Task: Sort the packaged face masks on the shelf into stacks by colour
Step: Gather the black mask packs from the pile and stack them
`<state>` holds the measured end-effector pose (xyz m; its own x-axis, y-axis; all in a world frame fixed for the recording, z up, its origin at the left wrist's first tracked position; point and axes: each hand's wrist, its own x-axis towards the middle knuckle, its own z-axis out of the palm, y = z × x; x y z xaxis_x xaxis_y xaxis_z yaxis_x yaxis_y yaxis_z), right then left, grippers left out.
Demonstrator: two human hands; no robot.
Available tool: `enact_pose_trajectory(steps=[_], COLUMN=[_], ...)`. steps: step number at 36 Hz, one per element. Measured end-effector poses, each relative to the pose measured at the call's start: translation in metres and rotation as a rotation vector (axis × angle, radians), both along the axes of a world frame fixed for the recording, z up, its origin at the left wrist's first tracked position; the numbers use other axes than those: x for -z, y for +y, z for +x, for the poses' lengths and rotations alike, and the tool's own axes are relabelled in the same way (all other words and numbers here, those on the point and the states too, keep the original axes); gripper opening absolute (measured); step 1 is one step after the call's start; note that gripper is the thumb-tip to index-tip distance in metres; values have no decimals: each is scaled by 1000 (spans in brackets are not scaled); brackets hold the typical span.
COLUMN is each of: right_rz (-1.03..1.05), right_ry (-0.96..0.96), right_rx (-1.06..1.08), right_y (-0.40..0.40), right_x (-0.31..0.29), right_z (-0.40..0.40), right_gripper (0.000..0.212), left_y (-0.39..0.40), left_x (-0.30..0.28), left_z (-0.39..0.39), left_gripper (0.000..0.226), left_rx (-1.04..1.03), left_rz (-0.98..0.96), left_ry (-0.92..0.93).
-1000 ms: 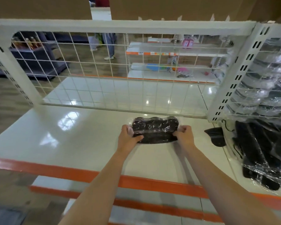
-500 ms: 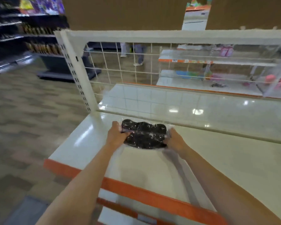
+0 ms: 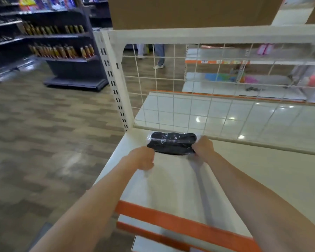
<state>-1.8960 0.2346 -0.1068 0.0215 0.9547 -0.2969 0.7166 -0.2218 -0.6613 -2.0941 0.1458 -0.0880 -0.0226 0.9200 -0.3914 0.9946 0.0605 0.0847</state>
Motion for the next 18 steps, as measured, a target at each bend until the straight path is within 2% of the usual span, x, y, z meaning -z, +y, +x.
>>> enact_pose_trajectory(steps=[3,6,13,18], right_rz=[3,21,131,198], right_ry=[-53,-129,-428,-619], right_rx=[-37,-40,-236,-337], right_y=[1,-5,-29,-67], right_x=[-2,-8,-31,-44], right_z=[4,19,82,156], right_gripper=[35,29,43,44], left_y=[7,14,26,23], left_x=[-4,-12,-32,-49], left_z=[15,37,101,182], left_gripper=[27,24,22,27], left_rx=[113,219,411,509], left_rz=[-80,-40,-1,84], left_ry=[143,218,259,289])
